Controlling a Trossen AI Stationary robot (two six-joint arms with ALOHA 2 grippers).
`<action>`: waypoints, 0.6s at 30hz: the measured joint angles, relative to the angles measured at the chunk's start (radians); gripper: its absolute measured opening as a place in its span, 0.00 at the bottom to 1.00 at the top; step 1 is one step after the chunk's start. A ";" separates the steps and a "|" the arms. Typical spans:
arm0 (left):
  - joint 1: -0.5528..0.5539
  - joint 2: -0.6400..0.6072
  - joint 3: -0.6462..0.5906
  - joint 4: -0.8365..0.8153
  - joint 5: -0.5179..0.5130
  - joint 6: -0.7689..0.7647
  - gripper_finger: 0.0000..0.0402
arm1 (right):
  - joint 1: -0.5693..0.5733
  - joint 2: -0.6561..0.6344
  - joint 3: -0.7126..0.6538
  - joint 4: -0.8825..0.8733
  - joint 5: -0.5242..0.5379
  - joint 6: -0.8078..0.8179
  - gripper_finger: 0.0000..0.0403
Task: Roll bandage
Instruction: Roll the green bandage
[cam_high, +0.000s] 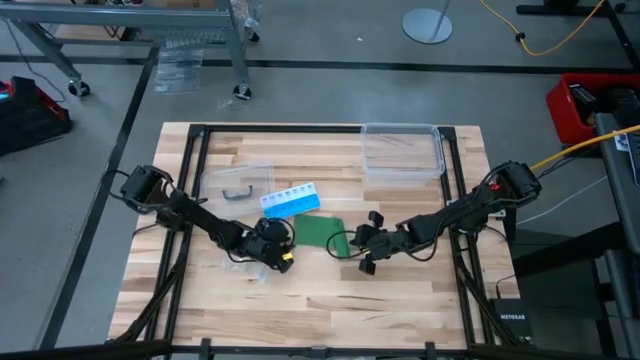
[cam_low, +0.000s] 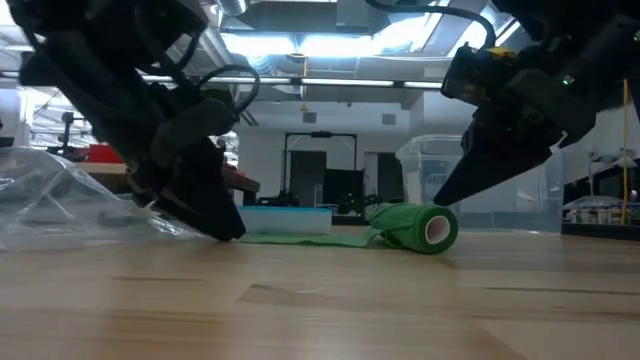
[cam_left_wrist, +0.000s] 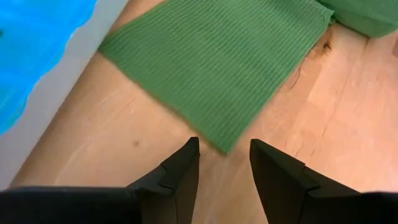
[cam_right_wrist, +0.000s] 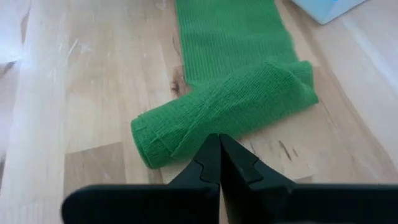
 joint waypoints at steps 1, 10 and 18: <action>0.012 0.000 0.003 0.003 0.003 0.007 0.34 | 0.000 0.000 0.000 -0.001 0.004 0.000 0.00; 0.063 0.002 0.042 0.018 -0.021 0.100 0.34 | 0.000 0.000 0.000 -0.066 0.005 0.005 0.00; 0.095 0.002 0.051 0.021 -0.028 0.129 0.34 | 0.000 0.000 0.000 -0.071 0.005 0.013 0.00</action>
